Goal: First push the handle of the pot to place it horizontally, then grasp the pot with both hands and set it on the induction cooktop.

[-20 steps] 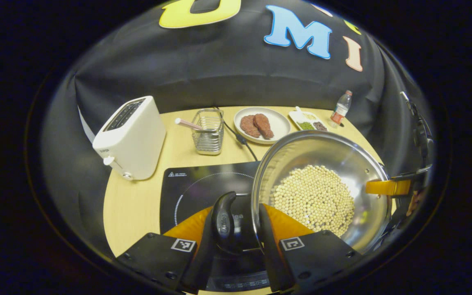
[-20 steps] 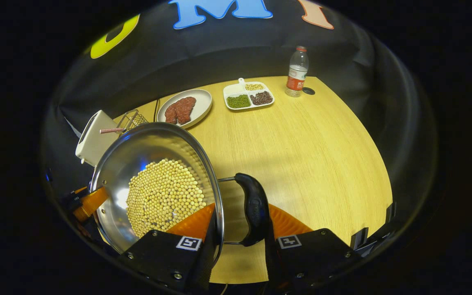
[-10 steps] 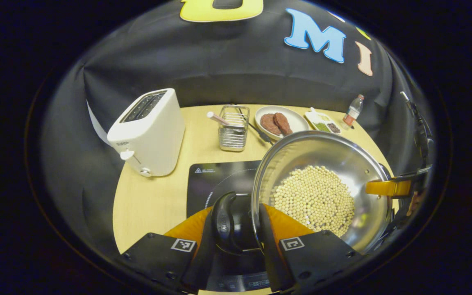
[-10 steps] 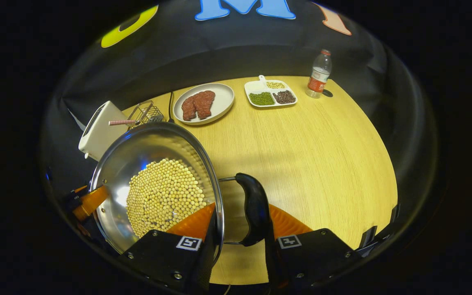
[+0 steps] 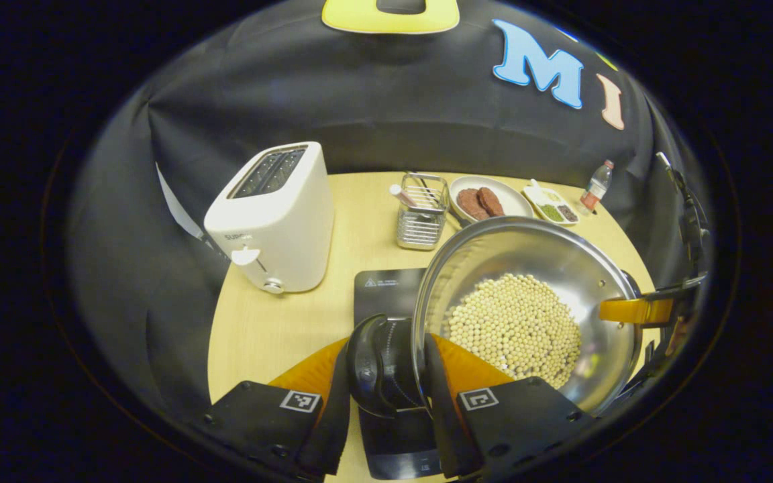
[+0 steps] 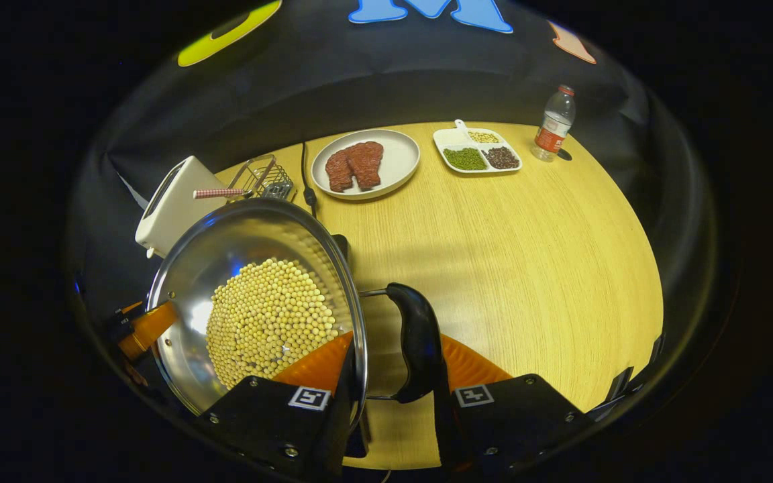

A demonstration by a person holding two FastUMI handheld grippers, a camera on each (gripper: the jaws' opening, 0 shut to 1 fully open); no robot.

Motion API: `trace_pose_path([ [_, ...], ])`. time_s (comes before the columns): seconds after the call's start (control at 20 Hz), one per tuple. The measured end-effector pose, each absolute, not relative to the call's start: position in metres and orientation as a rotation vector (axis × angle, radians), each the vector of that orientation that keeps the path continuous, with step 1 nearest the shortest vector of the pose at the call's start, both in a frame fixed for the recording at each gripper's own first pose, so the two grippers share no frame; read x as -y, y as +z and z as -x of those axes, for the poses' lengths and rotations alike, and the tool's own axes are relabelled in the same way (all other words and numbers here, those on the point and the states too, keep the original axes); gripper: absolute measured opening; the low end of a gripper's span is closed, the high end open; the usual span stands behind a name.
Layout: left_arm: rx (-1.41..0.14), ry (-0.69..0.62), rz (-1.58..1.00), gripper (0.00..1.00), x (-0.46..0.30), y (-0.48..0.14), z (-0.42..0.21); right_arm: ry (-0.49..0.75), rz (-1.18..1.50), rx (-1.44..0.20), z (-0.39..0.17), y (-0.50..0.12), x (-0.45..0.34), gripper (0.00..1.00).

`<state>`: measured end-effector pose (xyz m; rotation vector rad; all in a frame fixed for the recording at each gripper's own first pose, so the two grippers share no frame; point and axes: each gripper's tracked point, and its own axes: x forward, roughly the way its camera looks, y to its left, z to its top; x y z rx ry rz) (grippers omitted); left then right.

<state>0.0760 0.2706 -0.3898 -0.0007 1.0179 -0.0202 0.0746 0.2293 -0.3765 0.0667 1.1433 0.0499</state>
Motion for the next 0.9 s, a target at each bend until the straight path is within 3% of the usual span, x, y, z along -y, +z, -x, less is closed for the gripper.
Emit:
trace_pose_path([
  [0.25,-1.023,-0.016,0.000,0.58,-0.286,-0.393,-0.080,0.049,-0.073,-1.148,-0.078,-0.382,-0.244,0.53],
  [0.3,-1.022,-0.016,-0.002,0.64,-0.289,-0.394,-0.081,0.047,-0.076,-1.150,-0.077,-0.384,-0.247,0.53],
  [0.35,-1.021,-0.016,-0.003,0.58,-0.291,-0.395,-0.083,0.048,-0.077,-1.151,-0.077,-0.384,-0.249,0.53],
  [0.4,-1.020,-0.018,-0.002,0.61,-0.293,-0.395,-0.083,0.045,-0.079,-1.150,-0.077,-0.385,-0.251,0.53],
  [0.45,-1.023,-0.022,0.001,0.58,-0.294,-0.397,-0.084,0.042,-0.079,-1.148,-0.078,-0.385,-0.252,0.48],
  [0.5,-1.024,-0.024,0.004,0.58,-0.294,-0.399,-0.082,0.040,-0.077,-1.149,-0.081,-0.384,-0.253,0.53],
  [0.55,-1.023,-0.027,0.002,0.61,-0.296,-0.400,-0.082,0.037,-0.079,-1.149,-0.081,-0.385,-0.255,0.53],
  [0.8,-1.015,-0.033,0.002,0.58,-0.299,-0.406,-0.085,0.036,-0.078,-1.144,-0.082,-0.389,-0.258,0.53],
  [0.85,-1.014,-0.031,0.005,0.61,-0.299,-0.407,-0.084,0.038,-0.078,-1.144,-0.083,-0.389,-0.259,0.48],
  [0.9,-1.012,-0.029,0.006,0.58,-0.300,-0.408,-0.084,0.039,-0.080,-1.144,-0.083,-0.390,-0.260,0.48],
])
